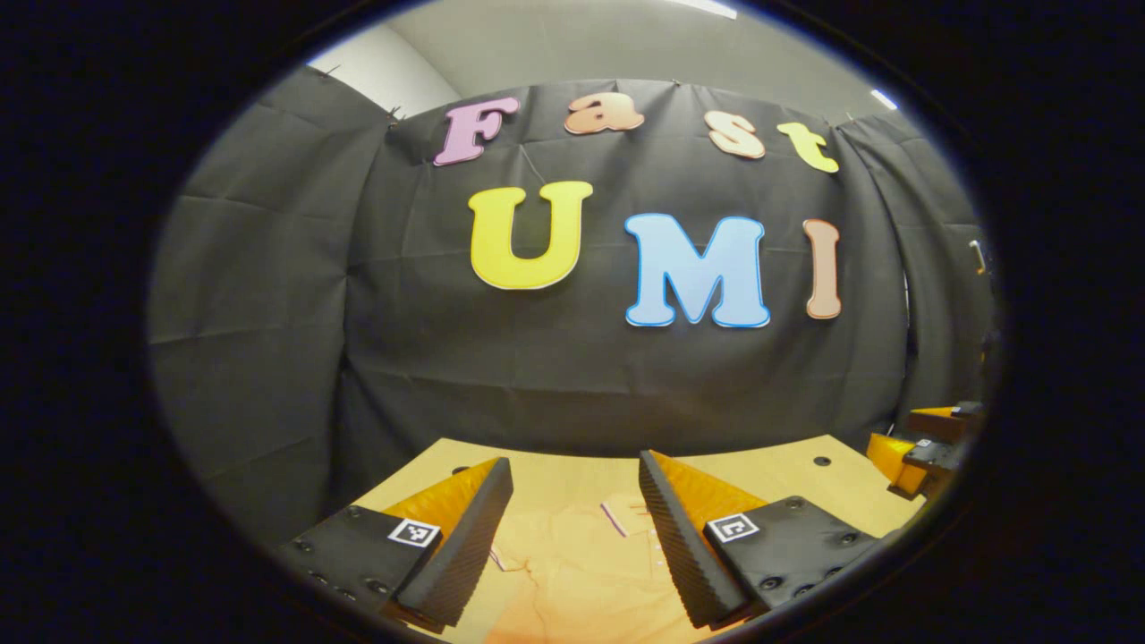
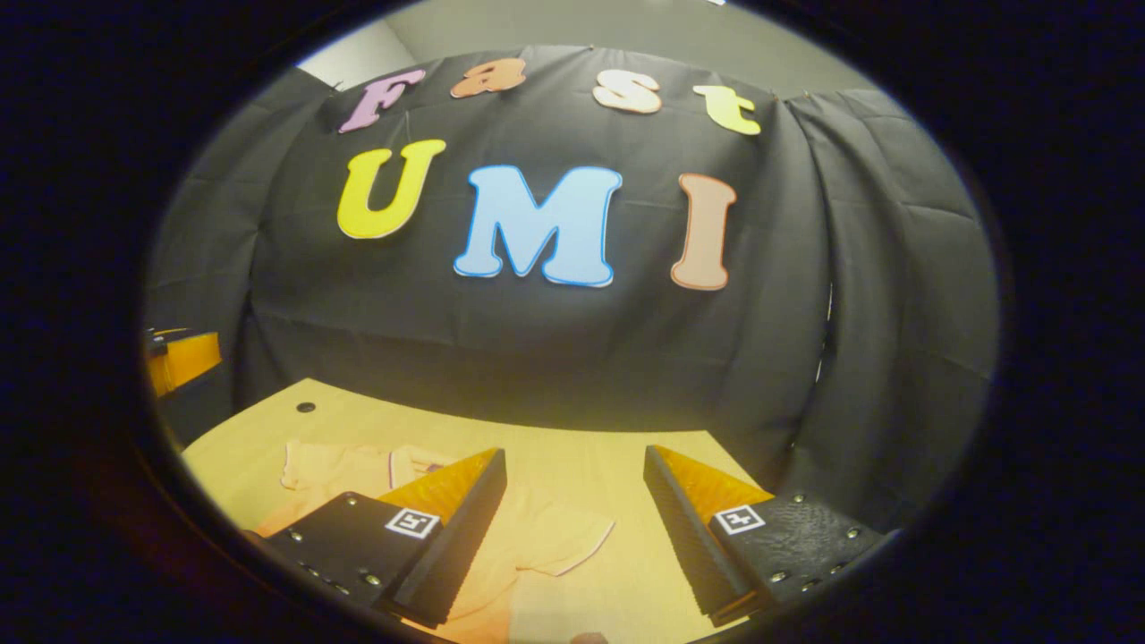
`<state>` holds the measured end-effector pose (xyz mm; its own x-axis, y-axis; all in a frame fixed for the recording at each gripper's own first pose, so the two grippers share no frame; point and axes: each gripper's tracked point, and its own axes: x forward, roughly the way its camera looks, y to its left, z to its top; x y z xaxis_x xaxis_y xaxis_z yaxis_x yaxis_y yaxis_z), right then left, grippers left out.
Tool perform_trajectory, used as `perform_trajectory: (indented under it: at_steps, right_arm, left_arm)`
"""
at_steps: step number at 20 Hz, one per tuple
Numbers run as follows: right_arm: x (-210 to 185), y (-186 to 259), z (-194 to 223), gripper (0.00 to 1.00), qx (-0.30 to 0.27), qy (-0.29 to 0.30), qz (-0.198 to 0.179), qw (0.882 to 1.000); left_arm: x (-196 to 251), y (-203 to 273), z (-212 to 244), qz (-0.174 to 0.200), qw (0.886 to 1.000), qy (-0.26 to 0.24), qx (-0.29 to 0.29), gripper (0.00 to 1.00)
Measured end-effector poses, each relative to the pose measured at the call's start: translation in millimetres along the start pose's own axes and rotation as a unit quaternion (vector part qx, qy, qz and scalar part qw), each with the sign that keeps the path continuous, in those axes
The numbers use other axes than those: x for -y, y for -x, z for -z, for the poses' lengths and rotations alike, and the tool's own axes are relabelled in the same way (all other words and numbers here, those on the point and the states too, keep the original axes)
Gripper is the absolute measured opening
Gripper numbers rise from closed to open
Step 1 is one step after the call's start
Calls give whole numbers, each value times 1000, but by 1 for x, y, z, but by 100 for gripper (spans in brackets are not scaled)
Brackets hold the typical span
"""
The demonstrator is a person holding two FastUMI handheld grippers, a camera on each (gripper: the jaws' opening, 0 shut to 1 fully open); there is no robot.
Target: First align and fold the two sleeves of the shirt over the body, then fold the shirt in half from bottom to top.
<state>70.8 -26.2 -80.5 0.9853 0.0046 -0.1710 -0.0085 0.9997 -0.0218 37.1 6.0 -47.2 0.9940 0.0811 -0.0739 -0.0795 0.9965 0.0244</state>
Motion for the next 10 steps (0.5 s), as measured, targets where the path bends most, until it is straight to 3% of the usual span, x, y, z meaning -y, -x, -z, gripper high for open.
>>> perform_trajectory:
  at_steps: [10]
  right_arm:
    - [22, -90, 77, 96, -110, 2, 18, 994]
  left_arm:
    - [-7, -14, 29, -23, 999, 5, -35, 93]
